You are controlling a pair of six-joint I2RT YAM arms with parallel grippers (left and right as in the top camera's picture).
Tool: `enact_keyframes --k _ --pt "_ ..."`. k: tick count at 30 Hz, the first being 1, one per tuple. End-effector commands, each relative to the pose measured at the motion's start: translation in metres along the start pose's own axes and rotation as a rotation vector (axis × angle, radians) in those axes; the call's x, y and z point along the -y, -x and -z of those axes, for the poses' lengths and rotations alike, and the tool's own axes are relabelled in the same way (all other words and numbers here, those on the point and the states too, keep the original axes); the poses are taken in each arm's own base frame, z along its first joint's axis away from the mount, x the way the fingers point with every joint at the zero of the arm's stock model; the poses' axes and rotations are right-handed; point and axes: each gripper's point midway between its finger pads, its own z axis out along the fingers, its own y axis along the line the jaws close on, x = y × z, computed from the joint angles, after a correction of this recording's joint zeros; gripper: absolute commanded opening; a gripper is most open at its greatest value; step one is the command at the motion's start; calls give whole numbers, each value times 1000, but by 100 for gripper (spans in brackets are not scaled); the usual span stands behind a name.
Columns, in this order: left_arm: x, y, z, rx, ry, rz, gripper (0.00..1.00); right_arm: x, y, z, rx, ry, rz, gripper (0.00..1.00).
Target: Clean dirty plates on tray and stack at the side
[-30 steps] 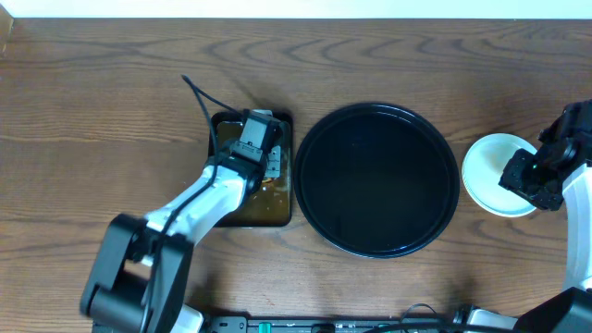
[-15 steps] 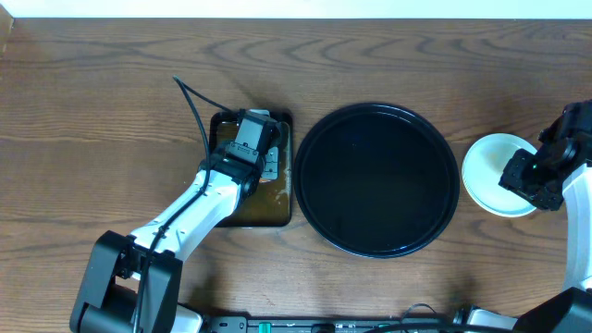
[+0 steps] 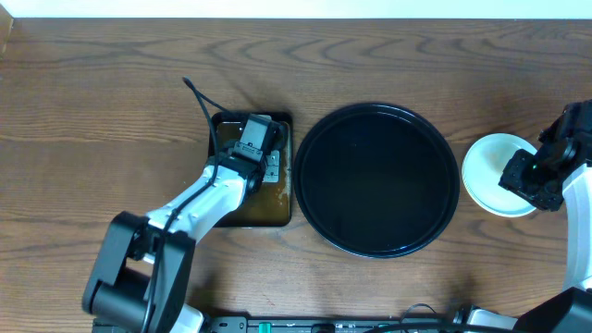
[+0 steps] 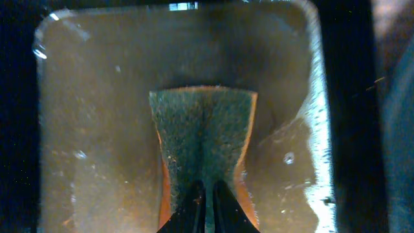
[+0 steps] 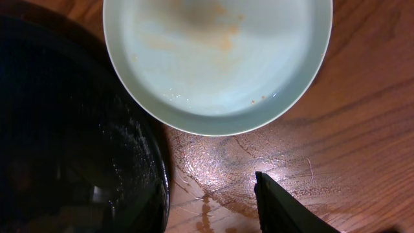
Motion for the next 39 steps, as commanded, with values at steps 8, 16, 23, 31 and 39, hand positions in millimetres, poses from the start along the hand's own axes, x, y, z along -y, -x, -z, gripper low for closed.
enact_keyframes --k 8,16,23,31,39 --pt "-8 -35 -28 -129 47 -23 36 -2 -4 -3 -17 2 22 44" --pt "-8 -34 -27 -125 45 -22 51 -2 -4 -3 -17 3 22 44" --pt "-5 -13 -7 -51 22 -10 50 -2 -4 -3 -17 2 22 44" --pt "4 30 36 124 -50 24 39 -2 -4 -3 -17 3 22 44" --pt "12 33 19 130 -76 24 31 -2 -5 -3 -20 2 22 44"
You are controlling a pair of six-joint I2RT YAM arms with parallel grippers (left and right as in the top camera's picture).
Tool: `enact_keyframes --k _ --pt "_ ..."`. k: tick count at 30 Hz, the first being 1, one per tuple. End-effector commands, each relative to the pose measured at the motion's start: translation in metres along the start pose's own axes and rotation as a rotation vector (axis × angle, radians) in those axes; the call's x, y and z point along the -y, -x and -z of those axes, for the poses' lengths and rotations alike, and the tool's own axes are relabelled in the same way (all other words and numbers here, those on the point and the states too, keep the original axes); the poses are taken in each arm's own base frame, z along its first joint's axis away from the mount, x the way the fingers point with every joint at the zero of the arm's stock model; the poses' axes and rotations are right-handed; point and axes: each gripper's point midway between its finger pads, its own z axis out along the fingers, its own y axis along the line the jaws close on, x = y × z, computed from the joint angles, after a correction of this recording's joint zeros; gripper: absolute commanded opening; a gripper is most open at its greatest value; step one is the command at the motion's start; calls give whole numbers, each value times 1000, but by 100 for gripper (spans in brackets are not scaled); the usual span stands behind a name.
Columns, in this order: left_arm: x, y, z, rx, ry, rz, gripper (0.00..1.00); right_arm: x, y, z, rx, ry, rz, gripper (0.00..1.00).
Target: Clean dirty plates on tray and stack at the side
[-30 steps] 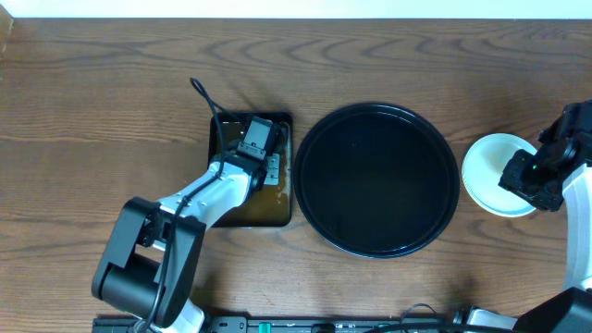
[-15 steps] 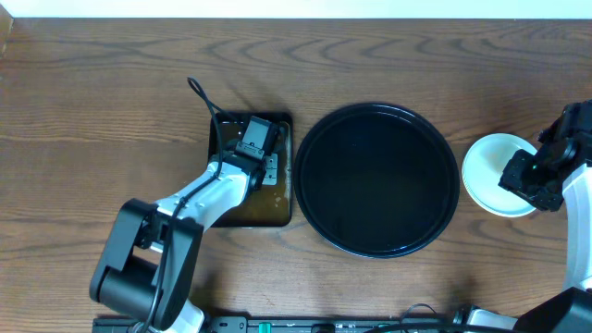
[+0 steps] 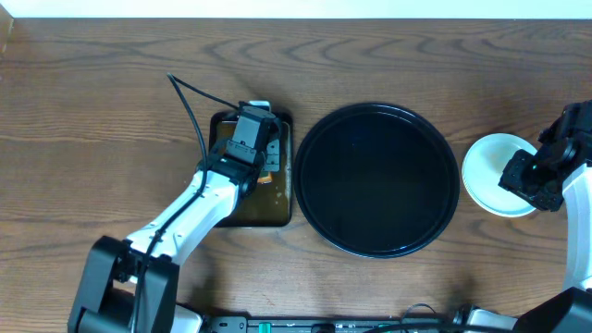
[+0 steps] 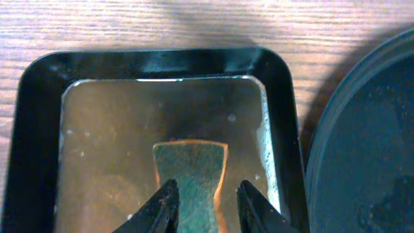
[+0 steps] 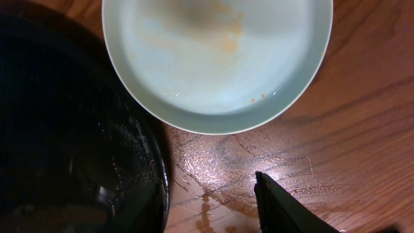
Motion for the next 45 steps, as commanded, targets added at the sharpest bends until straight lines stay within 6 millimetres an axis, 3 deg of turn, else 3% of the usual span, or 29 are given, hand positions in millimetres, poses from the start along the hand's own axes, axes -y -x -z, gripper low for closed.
enact_keyframes --k 1,13,17,20,24,29,32,36,38,43,44,45 --pt "1 -13 -17 -41 -1 -12 31 -2 -4 -3 -16 2 22 44" --pt "-11 -51 -54 -152 70 -33 31 -2 -5 -3 -20 2 22 43" --pt "-12 -54 -55 -164 73 -35 41 -2 -5 -3 -20 2 22 44" --pt "-11 -50 -51 -150 68 -33 43 -2 -5 -3 -20 2 22 44" --pt "-7 -30 -34 -91 50 -23 50 -2 -5 -3 -23 1 22 44" --pt "-5 -1 4 -1 22 -7 60 -4 -7 -3 -29 12 26 47" --pt "-7 2 26 8 20 -6 67 -26 -10 -1 -43 146 107 52" --pt "-15 -12 49 -47 36 -14 71 -65 -14 9 -44 380 223 60" --pt "-20 -23 60 -90 50 -12 77 -71 -15 10 -43 394 242 66" --pt "-45 -49 89 -180 113 132 80 -78 -21 6 -44 326 314 79" --pt "-51 -53 95 -197 125 160 80 -81 -24 5 -46 315 333 82" --pt "-54 -57 99 -211 126 176 81 -85 -26 5 -48 308 355 99"
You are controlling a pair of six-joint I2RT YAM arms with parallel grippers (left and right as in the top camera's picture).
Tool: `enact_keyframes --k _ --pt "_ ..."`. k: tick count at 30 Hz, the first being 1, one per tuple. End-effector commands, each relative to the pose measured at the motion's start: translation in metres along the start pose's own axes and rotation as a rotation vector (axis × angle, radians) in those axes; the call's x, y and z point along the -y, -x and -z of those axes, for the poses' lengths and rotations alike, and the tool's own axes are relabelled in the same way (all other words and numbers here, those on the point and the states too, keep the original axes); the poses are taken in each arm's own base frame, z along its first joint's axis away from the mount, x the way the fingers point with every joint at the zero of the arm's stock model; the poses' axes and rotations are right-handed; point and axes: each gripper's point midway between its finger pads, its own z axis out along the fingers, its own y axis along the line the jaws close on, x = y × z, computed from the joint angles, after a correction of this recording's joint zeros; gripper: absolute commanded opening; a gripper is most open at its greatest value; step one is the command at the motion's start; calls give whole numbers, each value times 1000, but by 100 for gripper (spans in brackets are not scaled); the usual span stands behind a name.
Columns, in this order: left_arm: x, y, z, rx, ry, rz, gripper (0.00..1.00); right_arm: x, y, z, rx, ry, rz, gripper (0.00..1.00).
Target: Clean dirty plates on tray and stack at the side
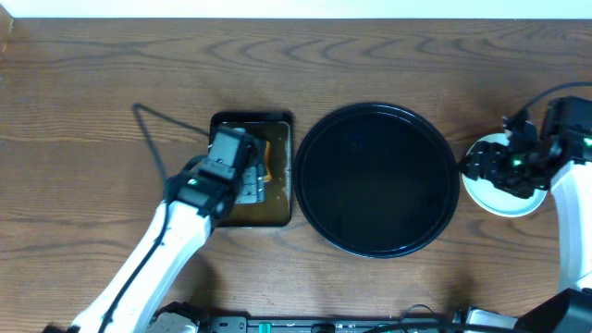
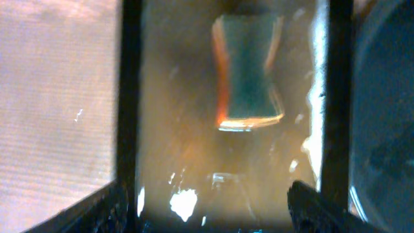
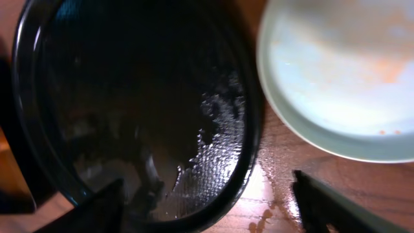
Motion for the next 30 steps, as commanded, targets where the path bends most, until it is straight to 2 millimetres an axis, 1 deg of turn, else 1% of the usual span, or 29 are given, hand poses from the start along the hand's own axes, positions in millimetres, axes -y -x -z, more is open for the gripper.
enact_keyframes --k 1,6,9,13,16,21,26,30 --pt "-17 -9 14 -25 3 127 81 -16 -6 -8 -28 -19 88 99" --pt "-40 -39 22 -161 14 205 81 -26 -12 -15 -43 -114 106 99" --pt "-50 -55 27 -229 33 240 81 -36 -18 -16 -53 -127 152 99" --pt "-53 -59 36 -221 24 186 81 -48 -25 -10 -47 -117 181 99" --pt "-53 -58 49 -174 9 178 82 -51 -29 3 4 -122 194 99" --pt "-54 -49 76 -22 -38 158 82 -52 -41 30 165 -108 213 99" --pt "-56 -49 106 148 -85 159 82 -47 -67 56 355 -74 245 99" --pt "-59 -54 124 256 -118 184 82 -48 -84 83 499 -37 269 99"
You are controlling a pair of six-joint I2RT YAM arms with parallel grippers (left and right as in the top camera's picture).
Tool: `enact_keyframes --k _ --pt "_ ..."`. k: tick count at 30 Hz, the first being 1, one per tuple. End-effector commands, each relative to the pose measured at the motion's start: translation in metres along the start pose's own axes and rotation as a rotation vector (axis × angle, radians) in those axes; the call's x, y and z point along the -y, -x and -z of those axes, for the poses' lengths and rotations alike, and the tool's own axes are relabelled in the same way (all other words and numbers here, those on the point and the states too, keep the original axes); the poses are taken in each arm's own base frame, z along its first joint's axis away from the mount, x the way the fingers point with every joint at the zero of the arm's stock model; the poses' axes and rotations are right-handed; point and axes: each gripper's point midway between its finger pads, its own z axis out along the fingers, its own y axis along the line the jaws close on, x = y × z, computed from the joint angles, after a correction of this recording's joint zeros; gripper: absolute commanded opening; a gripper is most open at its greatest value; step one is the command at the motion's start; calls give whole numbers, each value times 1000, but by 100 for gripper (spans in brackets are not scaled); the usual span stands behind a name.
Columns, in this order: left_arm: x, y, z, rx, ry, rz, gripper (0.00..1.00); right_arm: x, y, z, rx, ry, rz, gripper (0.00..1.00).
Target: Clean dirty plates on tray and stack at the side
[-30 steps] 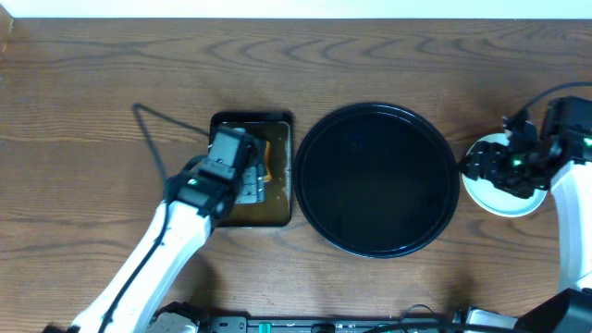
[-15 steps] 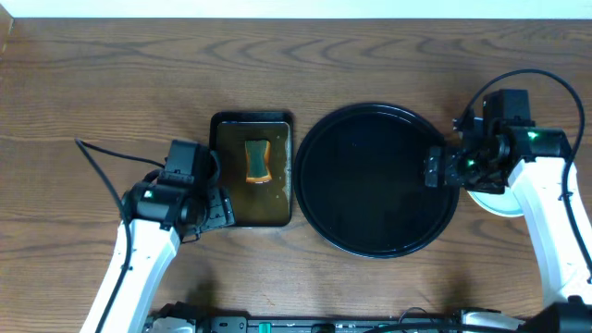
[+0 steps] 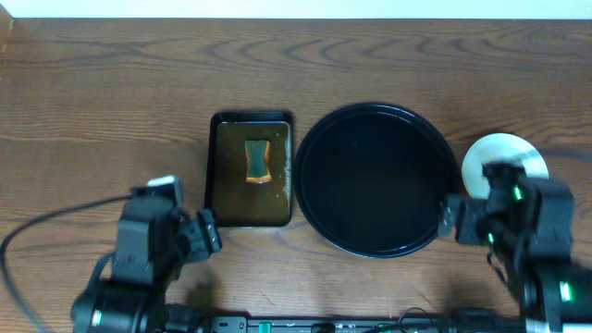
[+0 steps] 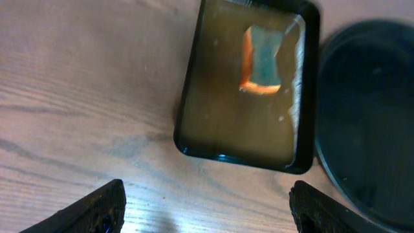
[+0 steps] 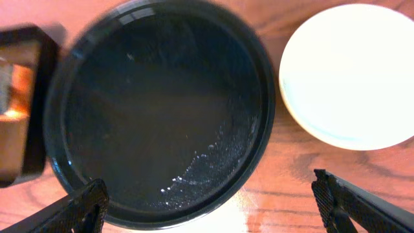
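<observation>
The round black tray (image 3: 375,180) sits mid-table with nothing on it; it also fills the right wrist view (image 5: 162,116). A white plate (image 3: 504,159) rests on the wood just right of it (image 5: 352,74); no marks show on its pale face. My left gripper (image 4: 207,213) is open, high over bare wood near the table's front edge. My right gripper (image 5: 217,213) is open too, above the tray's near rim. Neither holds anything.
A small rectangular black tray (image 3: 227,199) of brownish liquid stands left of the round tray, with a green and orange sponge (image 3: 256,160) lying in it (image 4: 262,58). Both arm bodies (image 3: 148,254) (image 3: 523,231) sit at the front edge.
Both arms have drawn back to the front edge and stand higher. The left gripper has left the rectangular tray. The right gripper has left the plate's side. Sponge and plate have not moved.
At first my left gripper was shut on the sponge in the liquid tray, and the right one hovered by the smeared plate. Then the left was open with the sponge lying free. Later both had shifted, and now both are back at the front, open.
</observation>
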Motion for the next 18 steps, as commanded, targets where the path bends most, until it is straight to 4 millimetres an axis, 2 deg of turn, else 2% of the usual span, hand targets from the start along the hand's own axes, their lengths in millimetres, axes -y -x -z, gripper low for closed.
enact_keyframes --k 1,4,8,18 --pt "-3 -3 9 57 -19 -1 82 -1 -2 23 108 5 2 99" --pt "-2 -2 17 100 -35 0 82 -3 -5 41 180 15 10 99" --pt "-3 -3 18 98 -34 0 82 -4 -8 54 228 22 14 99" --pt "-4 -6 18 87 -30 -1 82 1 -35 51 127 7 4 99"
